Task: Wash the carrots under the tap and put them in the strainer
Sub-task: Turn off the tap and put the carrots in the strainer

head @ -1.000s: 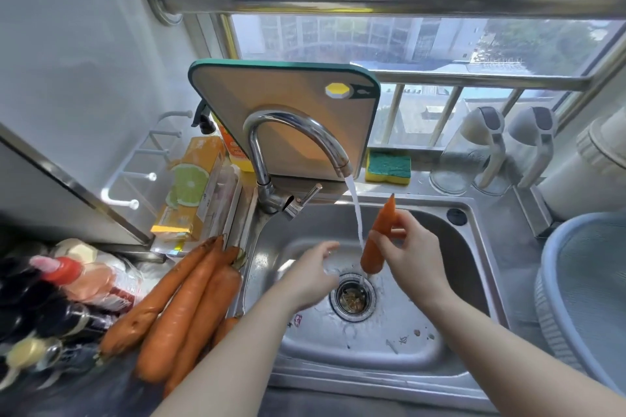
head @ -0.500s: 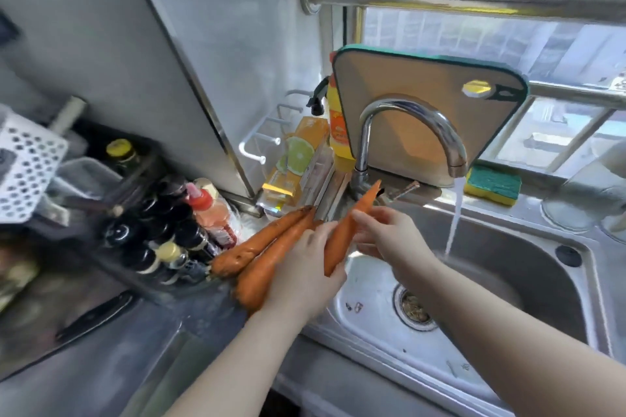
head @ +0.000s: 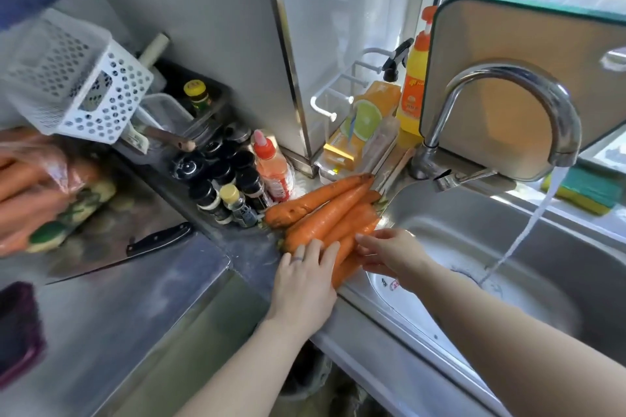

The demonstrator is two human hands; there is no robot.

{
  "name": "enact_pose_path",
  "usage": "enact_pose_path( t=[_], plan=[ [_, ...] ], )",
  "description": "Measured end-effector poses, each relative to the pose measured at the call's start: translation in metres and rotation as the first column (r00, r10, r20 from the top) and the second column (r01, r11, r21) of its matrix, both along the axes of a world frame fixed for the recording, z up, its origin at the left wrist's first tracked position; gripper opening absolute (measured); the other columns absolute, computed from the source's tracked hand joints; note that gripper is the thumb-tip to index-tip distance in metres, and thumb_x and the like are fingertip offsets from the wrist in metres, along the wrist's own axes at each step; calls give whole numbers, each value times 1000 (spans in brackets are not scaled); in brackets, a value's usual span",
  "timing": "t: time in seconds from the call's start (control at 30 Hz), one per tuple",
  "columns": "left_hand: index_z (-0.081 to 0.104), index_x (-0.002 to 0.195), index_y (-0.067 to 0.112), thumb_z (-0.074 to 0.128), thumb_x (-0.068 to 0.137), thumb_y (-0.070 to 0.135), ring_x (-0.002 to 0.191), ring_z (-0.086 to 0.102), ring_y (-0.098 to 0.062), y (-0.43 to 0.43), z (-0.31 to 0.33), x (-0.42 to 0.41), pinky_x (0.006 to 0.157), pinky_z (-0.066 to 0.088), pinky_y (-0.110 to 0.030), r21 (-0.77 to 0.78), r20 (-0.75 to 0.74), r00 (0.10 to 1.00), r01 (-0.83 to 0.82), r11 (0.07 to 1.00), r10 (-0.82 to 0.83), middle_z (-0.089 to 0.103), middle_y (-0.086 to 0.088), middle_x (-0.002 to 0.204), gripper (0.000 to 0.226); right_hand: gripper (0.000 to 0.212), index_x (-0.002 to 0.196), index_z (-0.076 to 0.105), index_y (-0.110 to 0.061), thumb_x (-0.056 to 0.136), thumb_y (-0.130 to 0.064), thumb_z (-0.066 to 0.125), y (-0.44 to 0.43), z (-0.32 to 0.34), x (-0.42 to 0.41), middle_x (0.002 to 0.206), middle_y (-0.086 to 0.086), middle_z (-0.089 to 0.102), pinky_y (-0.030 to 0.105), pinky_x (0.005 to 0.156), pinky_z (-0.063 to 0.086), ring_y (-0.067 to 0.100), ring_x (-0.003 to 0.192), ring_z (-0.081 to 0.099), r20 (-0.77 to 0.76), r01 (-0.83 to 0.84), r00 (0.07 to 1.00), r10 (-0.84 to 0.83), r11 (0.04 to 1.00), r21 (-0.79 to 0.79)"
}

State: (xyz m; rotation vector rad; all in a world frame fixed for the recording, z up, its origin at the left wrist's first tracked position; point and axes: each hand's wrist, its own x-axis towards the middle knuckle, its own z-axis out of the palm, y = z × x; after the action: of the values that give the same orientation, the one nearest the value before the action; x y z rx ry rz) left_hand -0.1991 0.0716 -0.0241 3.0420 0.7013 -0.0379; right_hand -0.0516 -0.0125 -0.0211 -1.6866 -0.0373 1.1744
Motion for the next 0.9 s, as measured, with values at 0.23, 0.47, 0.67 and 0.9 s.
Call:
enact_pose_path(
  t=[0.23, 0.47, 0.67, 0.9],
  plan=[
    [65, 109, 24, 82, 59, 32, 87, 63, -22, -5, 0, 15, 69, 51, -36, 30, 48, 998, 44, 999, -45, 62, -2, 107, 53, 20, 104, 61, -1, 91, -16, 62, -15, -3, 9, 80, 10, 65, 28, 68, 54, 20, 68, 64, 17, 0, 1000, 0, 1000, -3],
    [63, 80, 22, 43, 91, 36, 78, 60, -15, -26, 9, 74, 71, 45, -30, -184, 166, 969, 211, 960, -182, 59, 8, 87, 27, 23, 73, 63, -4, 92, -19, 62, -64, 1, 40, 57, 6, 55, 26, 57, 47, 16, 52, 51, 155, 300, 943, -295, 954, -9],
    [64, 107, 17, 46, 97, 29, 90, 60, -18, -94, 10, 189, 75, 43, -27, -794, 54, 997, 79, 603, -59, 65, 4, 99, 24, 24, 77, 60, -7, 97, -13, 49, -123, 13, 100, 62, 6, 53, 15, 41, 38, 8, 41, 47, 91, 656, 741, -666, 746, 113],
    [60, 75, 5, 39, 99, 5, 40, 51, -9, -136, 12, 262, 41, 41, -16, -981, -155, 948, -113, -160, 276, 56, 0, 50, 32, 22, 85, 66, -1, 97, -9, 50, -142, 16, 130, 83, 15, 64, 27, 69, 52, 19, 66, 59, -80, 712, 691, -719, 657, 247]
  ],
)
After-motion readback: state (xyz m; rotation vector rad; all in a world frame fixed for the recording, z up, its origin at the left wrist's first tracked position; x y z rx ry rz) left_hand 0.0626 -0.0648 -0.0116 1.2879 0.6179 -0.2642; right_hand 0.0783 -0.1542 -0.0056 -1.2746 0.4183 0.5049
